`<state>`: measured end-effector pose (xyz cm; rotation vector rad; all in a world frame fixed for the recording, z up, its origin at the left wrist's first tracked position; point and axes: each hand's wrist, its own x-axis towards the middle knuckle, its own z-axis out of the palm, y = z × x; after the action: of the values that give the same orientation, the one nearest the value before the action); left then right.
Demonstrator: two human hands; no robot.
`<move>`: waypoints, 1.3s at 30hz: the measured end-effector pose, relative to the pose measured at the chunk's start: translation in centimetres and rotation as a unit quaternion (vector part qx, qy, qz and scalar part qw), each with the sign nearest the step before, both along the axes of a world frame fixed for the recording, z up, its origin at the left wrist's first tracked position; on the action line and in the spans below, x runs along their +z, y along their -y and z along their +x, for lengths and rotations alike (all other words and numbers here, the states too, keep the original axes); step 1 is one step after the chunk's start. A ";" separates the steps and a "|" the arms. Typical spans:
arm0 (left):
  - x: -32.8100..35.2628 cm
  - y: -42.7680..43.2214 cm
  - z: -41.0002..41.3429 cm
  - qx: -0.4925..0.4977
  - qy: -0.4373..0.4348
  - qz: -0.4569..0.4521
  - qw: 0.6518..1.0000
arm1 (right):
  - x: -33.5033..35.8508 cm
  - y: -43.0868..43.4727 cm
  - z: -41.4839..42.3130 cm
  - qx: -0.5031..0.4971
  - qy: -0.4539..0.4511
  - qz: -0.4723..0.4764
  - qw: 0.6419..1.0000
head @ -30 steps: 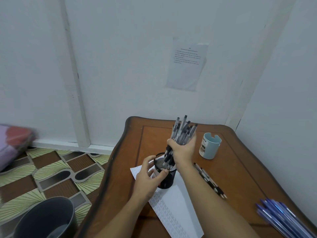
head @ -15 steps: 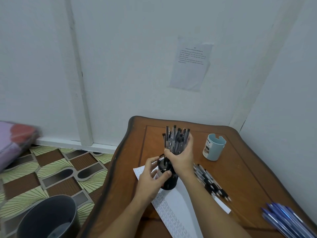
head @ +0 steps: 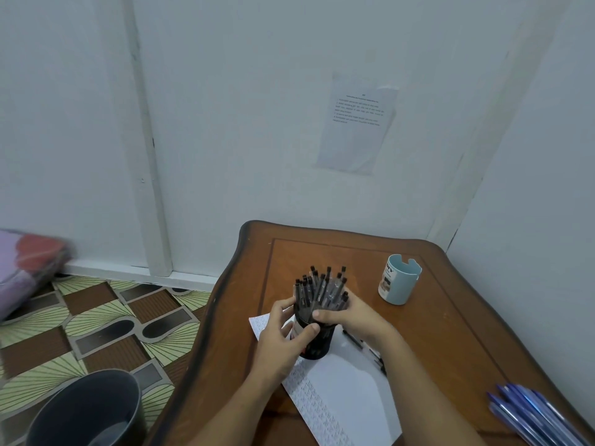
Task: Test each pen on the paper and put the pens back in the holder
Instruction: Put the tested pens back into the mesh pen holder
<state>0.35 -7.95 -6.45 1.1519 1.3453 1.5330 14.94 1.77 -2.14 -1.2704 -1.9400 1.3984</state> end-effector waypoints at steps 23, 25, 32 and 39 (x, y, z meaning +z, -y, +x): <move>1.1 1.6 1.7 0.052 -0.038 0.007 0.998 | 1.4 1.4 1.5 0.014 -0.107 -0.059 0.992; 0.9 1.6 1.7 0.058 -0.040 0.010 0.997 | 1.6 1.5 1.9 0.040 -0.135 -0.113 0.984; 0.9 1.4 1.6 0.047 -0.002 0.011 0.999 | 1.5 1.0 0.4 -0.013 -0.074 0.010 0.997; 0.6 1.2 0.7 0.008 0.017 -0.007 1.000 | 1.7 0.2 1.2 0.059 -0.067 -0.029 0.996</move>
<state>1.08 -9.19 -5.88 1.1037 1.3446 1.5458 16.11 1.58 -0.46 -1.0712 -1.9231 1.5661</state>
